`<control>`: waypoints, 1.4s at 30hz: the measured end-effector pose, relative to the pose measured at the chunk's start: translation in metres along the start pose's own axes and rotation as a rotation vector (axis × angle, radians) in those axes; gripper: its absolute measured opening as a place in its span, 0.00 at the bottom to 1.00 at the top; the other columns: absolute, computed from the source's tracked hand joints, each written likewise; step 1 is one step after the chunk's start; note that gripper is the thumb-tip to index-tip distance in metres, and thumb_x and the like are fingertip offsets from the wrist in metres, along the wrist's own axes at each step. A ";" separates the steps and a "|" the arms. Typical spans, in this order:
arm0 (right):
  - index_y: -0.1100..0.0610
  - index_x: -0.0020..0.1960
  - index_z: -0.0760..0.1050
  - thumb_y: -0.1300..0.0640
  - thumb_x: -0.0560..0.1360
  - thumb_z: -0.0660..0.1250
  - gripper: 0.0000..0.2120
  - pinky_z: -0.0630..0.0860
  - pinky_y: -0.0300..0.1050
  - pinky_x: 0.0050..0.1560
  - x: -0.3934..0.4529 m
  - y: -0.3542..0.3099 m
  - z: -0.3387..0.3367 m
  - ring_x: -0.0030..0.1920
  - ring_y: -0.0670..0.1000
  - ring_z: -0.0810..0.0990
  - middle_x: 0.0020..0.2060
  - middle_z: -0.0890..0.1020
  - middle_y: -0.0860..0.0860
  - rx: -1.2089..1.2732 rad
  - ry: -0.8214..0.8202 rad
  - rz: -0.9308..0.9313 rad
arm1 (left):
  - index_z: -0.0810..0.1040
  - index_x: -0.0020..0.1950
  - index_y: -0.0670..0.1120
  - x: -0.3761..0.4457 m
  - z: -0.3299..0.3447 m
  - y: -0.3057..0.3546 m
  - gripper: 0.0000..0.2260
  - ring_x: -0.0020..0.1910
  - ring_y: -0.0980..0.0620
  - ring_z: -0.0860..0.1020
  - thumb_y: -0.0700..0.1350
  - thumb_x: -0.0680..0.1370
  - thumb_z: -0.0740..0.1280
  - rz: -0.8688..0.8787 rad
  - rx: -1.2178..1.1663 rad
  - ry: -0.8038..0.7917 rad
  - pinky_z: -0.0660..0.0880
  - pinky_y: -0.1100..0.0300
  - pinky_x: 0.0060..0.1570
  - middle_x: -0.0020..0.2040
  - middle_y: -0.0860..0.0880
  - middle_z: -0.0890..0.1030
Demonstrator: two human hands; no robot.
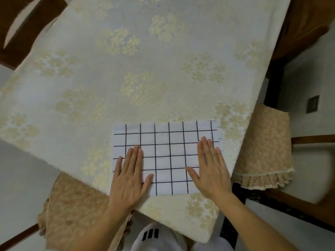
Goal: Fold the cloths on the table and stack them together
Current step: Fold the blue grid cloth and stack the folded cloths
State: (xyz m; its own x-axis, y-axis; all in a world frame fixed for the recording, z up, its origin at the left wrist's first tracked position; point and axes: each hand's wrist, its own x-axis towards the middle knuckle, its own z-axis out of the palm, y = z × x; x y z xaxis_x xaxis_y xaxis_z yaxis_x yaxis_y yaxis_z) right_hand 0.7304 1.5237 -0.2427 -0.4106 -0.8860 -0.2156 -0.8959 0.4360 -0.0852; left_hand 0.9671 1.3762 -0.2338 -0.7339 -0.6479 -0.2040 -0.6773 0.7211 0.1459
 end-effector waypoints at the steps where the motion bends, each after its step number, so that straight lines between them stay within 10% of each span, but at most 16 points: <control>1: 0.63 0.81 0.44 0.34 0.82 0.43 0.40 0.51 0.56 0.78 0.000 0.000 0.000 0.81 0.56 0.46 0.81 0.46 0.58 0.004 -0.005 0.003 | 0.50 0.81 0.40 0.000 0.000 0.000 0.34 0.81 0.46 0.50 0.61 0.82 0.48 -0.003 0.000 -0.011 0.52 0.43 0.77 0.82 0.44 0.49; 29: 0.58 0.81 0.49 0.33 0.82 0.40 0.38 0.50 0.62 0.76 -0.010 0.026 -0.020 0.81 0.53 0.48 0.81 0.51 0.53 0.074 -0.054 0.168 | 0.46 0.82 0.46 0.046 -0.025 0.003 0.33 0.81 0.50 0.46 0.63 0.82 0.45 0.103 0.043 -0.001 0.45 0.42 0.77 0.82 0.49 0.45; 42: 0.55 0.56 0.79 0.50 0.72 0.72 0.16 0.61 0.63 0.74 -0.047 0.042 -0.076 0.64 0.57 0.76 0.64 0.75 0.56 0.161 0.255 0.520 | 0.80 0.62 0.49 0.223 -0.114 0.131 0.19 0.75 0.43 0.66 0.51 0.72 0.70 1.169 0.354 0.022 0.53 0.30 0.72 0.76 0.41 0.67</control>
State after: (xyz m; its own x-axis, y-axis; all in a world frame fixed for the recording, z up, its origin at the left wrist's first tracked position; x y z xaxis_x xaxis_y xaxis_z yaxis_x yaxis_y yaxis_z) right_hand 0.6992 1.5719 -0.1621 -0.8335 -0.5517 -0.0304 -0.5382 0.8230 -0.1817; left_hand 0.7086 1.2979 -0.1504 -0.8944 0.4336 -0.1099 0.4401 0.8970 -0.0420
